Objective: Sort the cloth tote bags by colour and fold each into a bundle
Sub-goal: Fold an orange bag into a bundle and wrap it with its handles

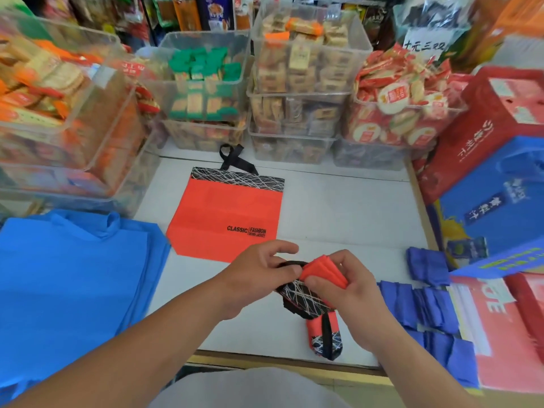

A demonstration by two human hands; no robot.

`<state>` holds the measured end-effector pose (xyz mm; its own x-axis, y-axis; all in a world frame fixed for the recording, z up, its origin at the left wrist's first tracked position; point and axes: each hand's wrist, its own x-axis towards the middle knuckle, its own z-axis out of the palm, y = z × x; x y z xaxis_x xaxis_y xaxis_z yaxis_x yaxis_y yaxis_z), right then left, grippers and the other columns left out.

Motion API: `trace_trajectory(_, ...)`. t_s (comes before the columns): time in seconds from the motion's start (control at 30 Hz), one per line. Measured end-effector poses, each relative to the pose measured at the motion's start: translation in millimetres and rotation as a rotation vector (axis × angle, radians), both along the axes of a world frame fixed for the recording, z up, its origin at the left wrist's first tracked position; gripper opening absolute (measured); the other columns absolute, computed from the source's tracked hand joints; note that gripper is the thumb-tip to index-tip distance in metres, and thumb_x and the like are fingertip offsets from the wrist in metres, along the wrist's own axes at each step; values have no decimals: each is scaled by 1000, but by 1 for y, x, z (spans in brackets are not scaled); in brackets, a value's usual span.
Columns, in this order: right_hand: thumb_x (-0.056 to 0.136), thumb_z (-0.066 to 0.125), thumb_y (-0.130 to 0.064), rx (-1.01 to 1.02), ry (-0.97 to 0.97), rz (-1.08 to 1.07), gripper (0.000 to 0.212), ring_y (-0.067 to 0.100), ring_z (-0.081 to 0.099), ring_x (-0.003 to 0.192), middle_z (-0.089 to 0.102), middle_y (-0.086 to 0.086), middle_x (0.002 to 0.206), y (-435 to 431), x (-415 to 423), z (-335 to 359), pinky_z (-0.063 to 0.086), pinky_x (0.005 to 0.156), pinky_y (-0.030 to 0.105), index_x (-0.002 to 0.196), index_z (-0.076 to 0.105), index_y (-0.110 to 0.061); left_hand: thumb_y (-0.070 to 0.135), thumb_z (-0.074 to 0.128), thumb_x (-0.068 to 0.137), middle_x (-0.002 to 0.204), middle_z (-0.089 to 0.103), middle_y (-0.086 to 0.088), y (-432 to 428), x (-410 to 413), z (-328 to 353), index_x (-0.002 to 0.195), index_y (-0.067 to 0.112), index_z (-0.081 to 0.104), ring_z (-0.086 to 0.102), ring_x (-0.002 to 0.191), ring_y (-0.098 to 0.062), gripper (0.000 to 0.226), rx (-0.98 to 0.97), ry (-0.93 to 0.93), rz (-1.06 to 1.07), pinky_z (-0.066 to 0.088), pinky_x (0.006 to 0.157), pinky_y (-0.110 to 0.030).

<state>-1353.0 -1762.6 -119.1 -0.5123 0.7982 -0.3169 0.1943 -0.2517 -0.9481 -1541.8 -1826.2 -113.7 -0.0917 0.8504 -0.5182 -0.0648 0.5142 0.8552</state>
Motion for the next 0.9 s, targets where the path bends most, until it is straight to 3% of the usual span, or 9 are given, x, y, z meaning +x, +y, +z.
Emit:
trace_trajectory(0.1,79,83,-6,-54,41,-63,29,17,64,70,70,7,82,2,3,0,49,59,26,98,62,-10,28,87,79,109,76,-4,-3,4,-11,120,22,68,73,97,-17,45,14,-27,131,58,93,-37)
trace_trajectory(0.17,83,77,-1,-111,79,-105,27,21,65,71,71,12,86,3,5,-2,52,58,27,103,59,-4,26,93,69,115,73,-10,-7,2,-17,118,18,71,73,100,-19,54,13,-68,151,58,88,-32)
trace_trajectory(0.23,84,76,-2,-142,95,-96,28,27,68,76,71,19,93,3,7,-4,55,64,34,105,59,-4,16,87,78,113,75,-11,-11,4,-21,116,13,71,72,96,-14,41,11,-109,87,55,81,-22)
trace_trajectory(0.33,82,76,-5,-240,154,-141,33,33,70,82,72,22,97,2,7,-6,58,72,44,110,59,-3,16,77,89,110,74,-17,-14,15,-27,110,5,68,70,96,-22,25,4,-185,107,56,95,-36)
trace_trajectory(0.4,84,76,-9,-268,161,-186,32,34,70,83,72,22,96,-1,5,-9,59,74,47,111,60,-3,17,74,92,104,74,-22,-13,22,-30,105,1,64,69,87,-25,23,18,-145,173,56,91,-43)
trace_trajectory(0.57,78,85,-15,-44,-25,-169,26,17,63,71,67,5,80,-8,1,-15,51,63,32,84,60,-18,18,76,87,77,68,-8,-10,34,-33,88,9,65,62,69,-16,15,39,193,212,56,70,-43)
trace_trajectory(0.63,79,83,-7,73,-91,-136,26,10,61,67,66,-3,74,-8,-1,-14,50,60,25,80,62,-21,16,77,84,78,71,-10,-9,36,-31,85,13,68,64,69,-16,10,31,216,205,56,68,-39)
trace_trajectory(0.77,80,83,-10,179,-144,-61,25,10,65,73,69,-4,79,-3,-3,-9,54,66,28,85,69,-30,9,71,81,78,67,-3,-4,34,-16,91,8,71,59,70,-11,10,47,129,255,48,62,-22)
trace_trajectory(0.9,84,80,-16,342,-317,176,22,10,60,70,64,-7,79,4,2,-12,49,60,20,92,61,-25,50,72,80,82,74,-5,-3,25,-7,98,2,72,65,74,-14,52,-111,10,110,54,68,-30)
